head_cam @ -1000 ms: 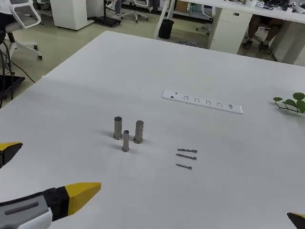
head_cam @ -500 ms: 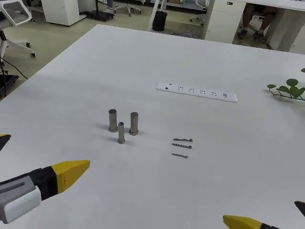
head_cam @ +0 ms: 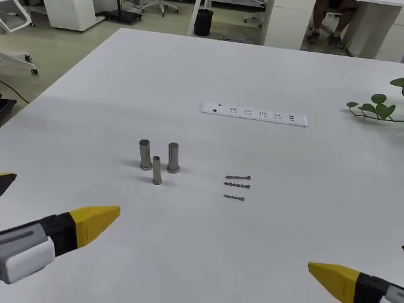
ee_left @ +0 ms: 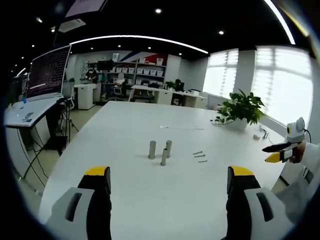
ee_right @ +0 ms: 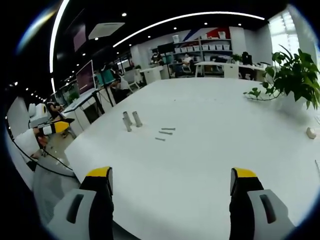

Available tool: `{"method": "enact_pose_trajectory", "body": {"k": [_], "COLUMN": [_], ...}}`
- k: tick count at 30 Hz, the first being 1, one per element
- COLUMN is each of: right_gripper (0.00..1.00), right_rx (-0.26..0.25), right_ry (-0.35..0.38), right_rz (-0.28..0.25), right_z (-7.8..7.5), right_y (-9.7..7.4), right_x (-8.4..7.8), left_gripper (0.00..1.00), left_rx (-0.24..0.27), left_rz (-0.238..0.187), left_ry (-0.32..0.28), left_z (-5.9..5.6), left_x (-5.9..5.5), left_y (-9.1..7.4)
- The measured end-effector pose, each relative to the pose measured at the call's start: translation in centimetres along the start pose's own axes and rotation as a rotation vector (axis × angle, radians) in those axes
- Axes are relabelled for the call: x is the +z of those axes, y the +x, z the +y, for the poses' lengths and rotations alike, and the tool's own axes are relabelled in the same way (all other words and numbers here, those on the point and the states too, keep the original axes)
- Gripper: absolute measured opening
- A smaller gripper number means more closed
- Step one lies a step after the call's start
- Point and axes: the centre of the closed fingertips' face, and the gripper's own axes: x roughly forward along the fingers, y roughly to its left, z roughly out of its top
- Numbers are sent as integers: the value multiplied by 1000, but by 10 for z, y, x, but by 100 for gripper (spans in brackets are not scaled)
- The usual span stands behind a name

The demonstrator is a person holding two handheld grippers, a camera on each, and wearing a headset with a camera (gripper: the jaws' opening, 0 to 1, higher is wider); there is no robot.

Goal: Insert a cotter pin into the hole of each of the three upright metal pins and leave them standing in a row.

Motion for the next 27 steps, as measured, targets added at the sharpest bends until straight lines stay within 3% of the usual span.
{"method": "enact_pose_trajectory", "body": {"k": [8, 14, 19, 27], "right_gripper": [97, 97, 96, 95], "right_rx": [-1, 11, 12, 6], "right_ry": [-31, -77, -82, -85], "right_rz": [3, 32, 36, 50], "right_z": [6, 14, 15, 15], "right_y": [2, 6, 8, 7], "right_x": [2, 2, 4, 6], "left_gripper": [98, 98, 99, 98], "left_rx": [-38, -53, -72, -103], "left_rz": [36, 37, 53, 75], "left_ry": [9, -3, 23, 14], "left_z": [-4, -3, -3, -2], "left_x": [-10, -12, -16, -20], "left_y": [1, 3, 7, 18]}}
